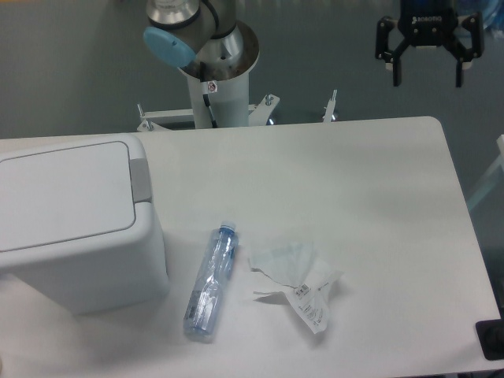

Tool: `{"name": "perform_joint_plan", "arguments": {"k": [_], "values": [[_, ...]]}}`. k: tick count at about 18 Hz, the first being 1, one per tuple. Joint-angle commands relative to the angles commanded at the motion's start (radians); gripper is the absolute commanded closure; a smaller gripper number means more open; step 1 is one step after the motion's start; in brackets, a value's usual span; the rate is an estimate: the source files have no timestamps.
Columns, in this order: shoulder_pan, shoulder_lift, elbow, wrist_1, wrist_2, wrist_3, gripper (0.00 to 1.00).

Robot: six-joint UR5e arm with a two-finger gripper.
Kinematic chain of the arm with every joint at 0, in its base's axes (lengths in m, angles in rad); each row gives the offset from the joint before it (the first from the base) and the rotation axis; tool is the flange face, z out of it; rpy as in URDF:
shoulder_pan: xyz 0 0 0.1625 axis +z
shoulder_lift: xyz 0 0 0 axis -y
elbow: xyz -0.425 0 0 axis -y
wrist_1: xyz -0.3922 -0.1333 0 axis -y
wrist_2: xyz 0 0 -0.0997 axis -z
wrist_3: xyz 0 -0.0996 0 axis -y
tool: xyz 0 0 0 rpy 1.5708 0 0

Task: Open the trash can
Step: 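Move the open gripper from its start pose toward the trash can, then lower the gripper toward the lid edge of the white trash can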

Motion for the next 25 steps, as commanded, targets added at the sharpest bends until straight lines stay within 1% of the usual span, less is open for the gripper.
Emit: {"name": "perform_joint_plan", "arguments": {"k": [3, 7, 8, 10, 12, 13, 15, 17, 19, 21, 23, 25], "values": [[0.0, 0.002, 0.008, -0.003, 0.003, 0.0, 0.0], [-0.018, 0.003, -0.005, -0.001, 0.003, -0.005, 0.0], [-0.026, 0.003, -0.005, -0.001, 0.002, -0.005, 0.0], [-0.064, 0.011, -0.003, -0.009, 0.009, -0.026, 0.0], [-0.074, 0.029, -0.008, -0.005, 0.02, -0.162, 0.0], [-0.081, 0.029, -0.005, -0.005, 0.018, -0.205, 0.0], [-0.127, 0.032, -0.006, -0.008, 0.021, -0.238, 0.0], [-0.141, 0.038, -0.008, -0.02, 0.023, -0.279, 0.0], [-0.17, 0.048, -0.011, -0.02, 0.014, -0.423, 0.0], [-0.234, 0.043, -0.014, -0.012, 0.011, -0.567, 0.0], [-0.287, 0.04, -0.015, -0.008, 0.003, -0.684, 0.0], [-0.32, 0.038, -0.015, -0.008, -0.04, -0.78, 0.0]]}}
